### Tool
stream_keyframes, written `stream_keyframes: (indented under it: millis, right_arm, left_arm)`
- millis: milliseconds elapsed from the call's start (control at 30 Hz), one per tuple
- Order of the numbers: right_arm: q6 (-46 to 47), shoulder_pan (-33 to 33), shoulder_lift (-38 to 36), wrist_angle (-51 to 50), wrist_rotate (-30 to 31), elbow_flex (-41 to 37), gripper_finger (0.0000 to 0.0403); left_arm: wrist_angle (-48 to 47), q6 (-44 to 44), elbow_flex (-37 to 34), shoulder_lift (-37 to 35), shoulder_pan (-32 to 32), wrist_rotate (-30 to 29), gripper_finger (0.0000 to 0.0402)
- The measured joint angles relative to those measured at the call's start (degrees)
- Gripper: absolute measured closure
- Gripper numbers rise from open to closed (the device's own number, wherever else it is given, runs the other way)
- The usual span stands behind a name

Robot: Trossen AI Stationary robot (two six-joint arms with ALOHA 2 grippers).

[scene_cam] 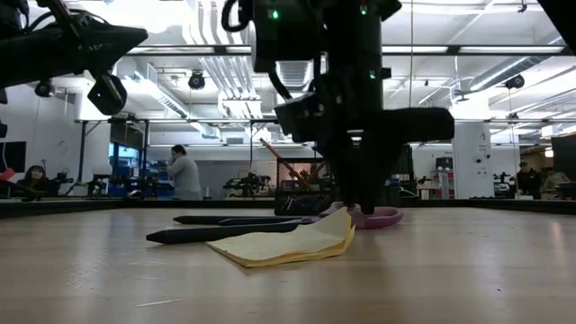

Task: Pick and place office supplies into organizer
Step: Put the purple scissors into the desk organizer

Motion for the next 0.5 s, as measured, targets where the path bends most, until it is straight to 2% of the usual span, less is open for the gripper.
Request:
stream_keyframes:
  millis: [400, 500]
  right_arm:
    - [-2.3, -3.2, 0.0, 2.5, -0.3, -2.3, 0.03]
    - [-2.2, -4.3, 0.0, 2.5, -2.6, -2.3, 0.0313]
  left_arm:
    - [0.0, 0.0, 0.0, 0.0, 0.0, 0.0, 0.0402]
    - [0.0, 0.0, 0.0, 0.0, 0.0, 0.0, 0.0402]
